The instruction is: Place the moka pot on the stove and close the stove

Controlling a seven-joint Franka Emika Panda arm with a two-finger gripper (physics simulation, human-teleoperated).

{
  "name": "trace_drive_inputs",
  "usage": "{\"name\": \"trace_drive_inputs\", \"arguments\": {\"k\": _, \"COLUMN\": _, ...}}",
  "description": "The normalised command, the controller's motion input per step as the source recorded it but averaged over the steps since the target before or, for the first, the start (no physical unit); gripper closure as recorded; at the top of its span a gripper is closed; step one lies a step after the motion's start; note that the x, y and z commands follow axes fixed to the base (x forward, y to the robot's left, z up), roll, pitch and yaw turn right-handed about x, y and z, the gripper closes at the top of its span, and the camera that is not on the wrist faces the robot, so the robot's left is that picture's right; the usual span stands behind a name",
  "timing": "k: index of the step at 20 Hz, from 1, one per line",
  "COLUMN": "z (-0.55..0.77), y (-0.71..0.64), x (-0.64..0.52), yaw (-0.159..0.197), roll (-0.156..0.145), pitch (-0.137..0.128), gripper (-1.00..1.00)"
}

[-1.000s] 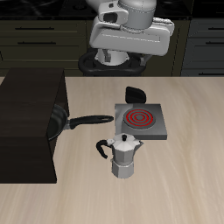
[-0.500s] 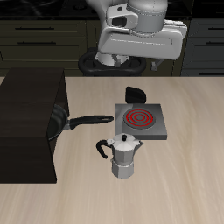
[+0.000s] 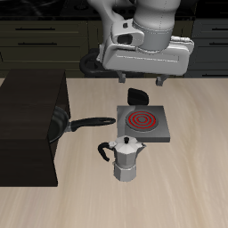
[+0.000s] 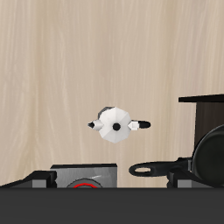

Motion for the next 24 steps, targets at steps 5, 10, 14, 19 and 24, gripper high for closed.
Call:
{"name": "trace_drive_inputs", "arguments": {"k": 5, "z": -0.19, "y": -0.07, "x": -0.01, "yaw": -0.006, "roll": -0.024, "pitch": -0.020, "gripper": -1.00}}
{"name": "trace_drive_inputs", "arguments": {"k": 10, "z": -0.15, "y": 0.01, "x": -0.23, "yaw": 0.056, "roll": 0.008, "pitch": -0.072, "gripper": -1.00}}
{"name": "trace_drive_inputs", "arguments": {"k": 14, "z": -0.17, "y": 0.05, "x": -0.16, "yaw": 0.061, "roll": 0.002, "pitch": -0.094, "gripper": -1.00}}
{"name": "trace_drive_inputs", "arguments": {"k": 19, "z": -0.19, "y": -0.01, "x": 0.02, "yaw": 0.012, "roll": 0.004, "pitch": -0.069, "gripper": -1.00}}
{"name": "trace_drive_inputs", "arguments": {"k": 24, "z": -0.16, "y": -0.09, "x": 0.10, "yaw": -0.056, "roll": -0.021, "pitch": -0.011, "gripper": -1.00}}
